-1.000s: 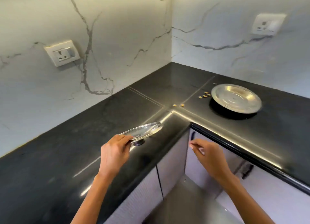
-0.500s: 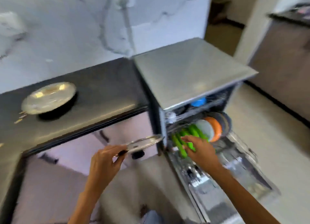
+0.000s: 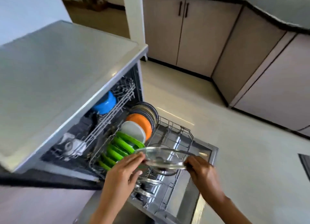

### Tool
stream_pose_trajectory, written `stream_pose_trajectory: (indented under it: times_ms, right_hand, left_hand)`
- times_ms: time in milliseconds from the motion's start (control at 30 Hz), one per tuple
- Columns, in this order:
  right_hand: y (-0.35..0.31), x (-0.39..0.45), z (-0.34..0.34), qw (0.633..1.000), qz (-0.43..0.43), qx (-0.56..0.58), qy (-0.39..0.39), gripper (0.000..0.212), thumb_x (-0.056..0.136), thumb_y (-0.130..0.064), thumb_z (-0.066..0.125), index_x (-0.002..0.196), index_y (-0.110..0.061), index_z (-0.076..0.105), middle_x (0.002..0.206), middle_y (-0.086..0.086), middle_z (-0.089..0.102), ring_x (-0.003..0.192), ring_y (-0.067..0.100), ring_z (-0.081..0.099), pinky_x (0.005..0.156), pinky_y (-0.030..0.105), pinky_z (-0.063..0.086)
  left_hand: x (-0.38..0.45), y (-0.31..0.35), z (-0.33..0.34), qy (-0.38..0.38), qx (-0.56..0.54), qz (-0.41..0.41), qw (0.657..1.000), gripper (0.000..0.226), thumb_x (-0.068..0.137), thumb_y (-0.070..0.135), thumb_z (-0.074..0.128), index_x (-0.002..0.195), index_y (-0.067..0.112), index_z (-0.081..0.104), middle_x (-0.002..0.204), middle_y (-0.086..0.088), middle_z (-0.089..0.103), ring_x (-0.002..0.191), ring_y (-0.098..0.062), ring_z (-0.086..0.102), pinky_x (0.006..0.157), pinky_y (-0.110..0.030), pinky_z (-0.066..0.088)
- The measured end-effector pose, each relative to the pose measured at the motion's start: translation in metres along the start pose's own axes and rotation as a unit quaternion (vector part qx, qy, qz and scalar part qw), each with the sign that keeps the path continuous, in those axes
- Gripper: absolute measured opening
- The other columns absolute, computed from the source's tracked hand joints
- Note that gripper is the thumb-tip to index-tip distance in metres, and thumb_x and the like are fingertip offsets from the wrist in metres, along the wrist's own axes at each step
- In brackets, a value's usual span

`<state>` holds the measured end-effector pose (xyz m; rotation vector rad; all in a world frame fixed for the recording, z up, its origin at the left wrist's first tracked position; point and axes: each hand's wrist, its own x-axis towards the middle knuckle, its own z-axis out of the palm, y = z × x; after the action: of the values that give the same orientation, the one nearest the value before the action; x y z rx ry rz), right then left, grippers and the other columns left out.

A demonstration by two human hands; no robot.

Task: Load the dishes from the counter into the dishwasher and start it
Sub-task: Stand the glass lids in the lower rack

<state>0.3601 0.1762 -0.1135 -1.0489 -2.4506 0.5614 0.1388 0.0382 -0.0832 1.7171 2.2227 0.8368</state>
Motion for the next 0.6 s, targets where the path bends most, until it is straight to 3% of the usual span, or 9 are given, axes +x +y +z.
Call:
stream_pose_trajectory:
  times_ms: [167, 300, 400, 500, 533, 600]
  right_hand:
    - [0.092, 0.043, 0.039, 0.993, 0.107, -0.023, 0.052, 0.019, 0.069, -0.01, 0.079, 0.078, -0.014, 0.063, 0.065, 0.001, 0.063, 0.051, 0.025, 0.06, 0.043, 0.033, 0.047]
    - [0.138, 0.075, 0.073, 0.989, 0.142, -0.008, 0.036, 0.016, 0.076, -0.015, 0.075, 0.076, -0.014, 0.059, 0.06, 0.0, 0.059, 0.05, 0.022, 0.051, 0.048, 0.033, 0.044]
    - [0.159, 0.093, 0.097, 0.984, 0.176, -0.005, 0.0, 0.015, 0.076, -0.016, 0.075, 0.075, -0.015, 0.061, 0.062, -0.007, 0.063, 0.057, 0.024, 0.057, 0.051, 0.029, 0.042]
    - [0.173, 0.107, 0.111, 0.979, 0.198, 0.027, -0.047, 0.019, 0.073, -0.015, 0.076, 0.07, -0.022, 0.059, 0.057, -0.026, 0.052, 0.056, 0.004, 0.055, 0.053, 0.023, 0.035]
    - [0.179, 0.112, 0.115, 0.977, 0.202, 0.035, -0.062, 0.022, 0.073, -0.017, 0.077, 0.069, -0.025, 0.056, 0.057, -0.027, 0.051, 0.056, -0.006, 0.052, 0.053, 0.021, 0.035]
    - [0.187, 0.122, 0.121, 0.975, 0.198, 0.046, -0.093, 0.025, 0.073, -0.019, 0.076, 0.068, -0.03, 0.055, 0.059, -0.026, 0.054, 0.058, -0.012, 0.051, 0.055, 0.016, 0.037]
  left_hand:
    - [0.05, -0.063, 0.111, -0.017, 0.029, -0.04, 0.999, 0.053, 0.064, 0.006, 0.083, 0.115, 0.008, 0.067, 0.109, -0.004, 0.069, 0.095, -0.019, 0.067, 0.081, -0.027, 0.053]
    - [0.08, -0.103, 0.205, -0.101, 0.046, -0.018, 0.994, 0.045, 0.067, 0.01, 0.082, 0.11, 0.005, 0.068, 0.106, -0.007, 0.07, 0.094, -0.024, 0.067, 0.078, -0.035, 0.056]
    - [0.099, -0.119, 0.261, -0.169, 0.09, 0.024, 0.981, 0.058, 0.065, 0.019, 0.083, 0.117, 0.003, 0.063, 0.119, -0.013, 0.064, 0.102, -0.029, 0.064, 0.083, -0.041, 0.054]
    - [0.116, -0.131, 0.298, -0.232, 0.164, 0.065, 0.957, 0.078, 0.078, 0.035, 0.072, 0.143, 0.011, 0.036, 0.149, -0.013, 0.028, 0.134, -0.03, 0.037, 0.105, -0.049, 0.034]
    - [0.122, -0.135, 0.308, -0.245, 0.175, 0.072, 0.951, 0.083, 0.077, 0.039, 0.072, 0.145, 0.013, 0.032, 0.151, -0.013, 0.021, 0.136, -0.03, 0.032, 0.107, -0.051, 0.03]
    - [0.13, -0.142, 0.318, -0.259, 0.178, 0.072, 0.947, 0.084, 0.062, 0.039, 0.083, 0.135, 0.015, 0.05, 0.142, -0.015, 0.041, 0.126, -0.034, 0.046, 0.099, -0.054, 0.037]
